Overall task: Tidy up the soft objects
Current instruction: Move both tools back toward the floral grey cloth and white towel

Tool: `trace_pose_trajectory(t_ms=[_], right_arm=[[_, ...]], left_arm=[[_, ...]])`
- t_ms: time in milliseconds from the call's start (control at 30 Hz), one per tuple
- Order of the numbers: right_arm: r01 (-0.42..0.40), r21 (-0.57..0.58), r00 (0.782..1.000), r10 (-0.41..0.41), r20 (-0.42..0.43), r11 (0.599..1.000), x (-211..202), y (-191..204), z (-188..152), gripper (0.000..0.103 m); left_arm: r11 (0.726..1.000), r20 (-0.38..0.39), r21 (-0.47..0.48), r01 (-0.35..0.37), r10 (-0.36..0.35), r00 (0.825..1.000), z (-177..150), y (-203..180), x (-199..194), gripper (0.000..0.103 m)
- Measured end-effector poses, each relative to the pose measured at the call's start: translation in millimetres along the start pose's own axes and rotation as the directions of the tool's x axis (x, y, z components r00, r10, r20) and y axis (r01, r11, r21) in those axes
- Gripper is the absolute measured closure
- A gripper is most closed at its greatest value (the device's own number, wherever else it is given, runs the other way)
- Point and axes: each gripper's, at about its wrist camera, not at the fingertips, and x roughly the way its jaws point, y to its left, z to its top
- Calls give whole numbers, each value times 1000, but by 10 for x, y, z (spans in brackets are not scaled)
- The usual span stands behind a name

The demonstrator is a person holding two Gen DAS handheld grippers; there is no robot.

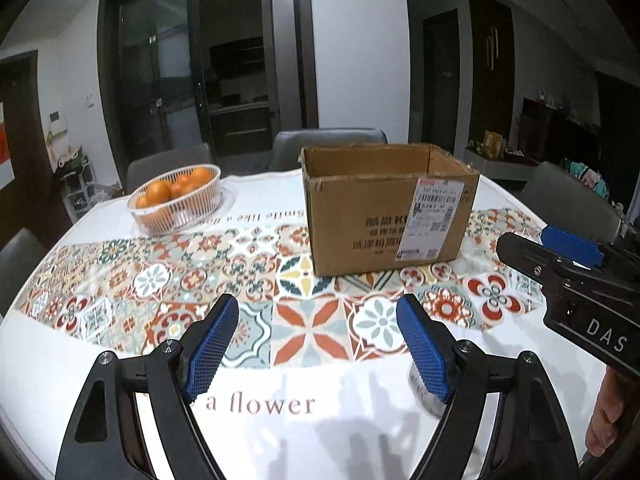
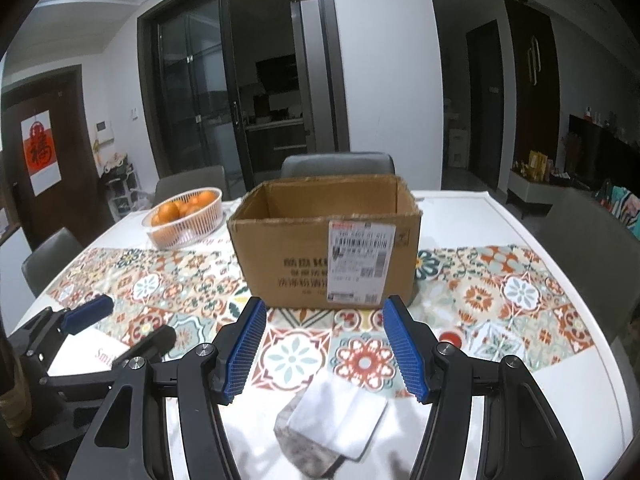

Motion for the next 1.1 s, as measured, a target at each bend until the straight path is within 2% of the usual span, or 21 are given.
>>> trace_pose_trajectory(t_ms=[633,767,1100], right_arm=[[-19,-24,986,15,-167,1000,356,113,-554,41],[-16,-8,976,14,-217,1000,494,77,-669,41],[-16,-30,961,7,-277,999,718,99,-820,41]], left_arm=[[1000,-150,6,-12,13,989,-544,7,201,22],[1000,-169,17,-18,21,985,-612,-10,272,22],[1000,-203,20,-21,24,979,-686,-9,412,22]])
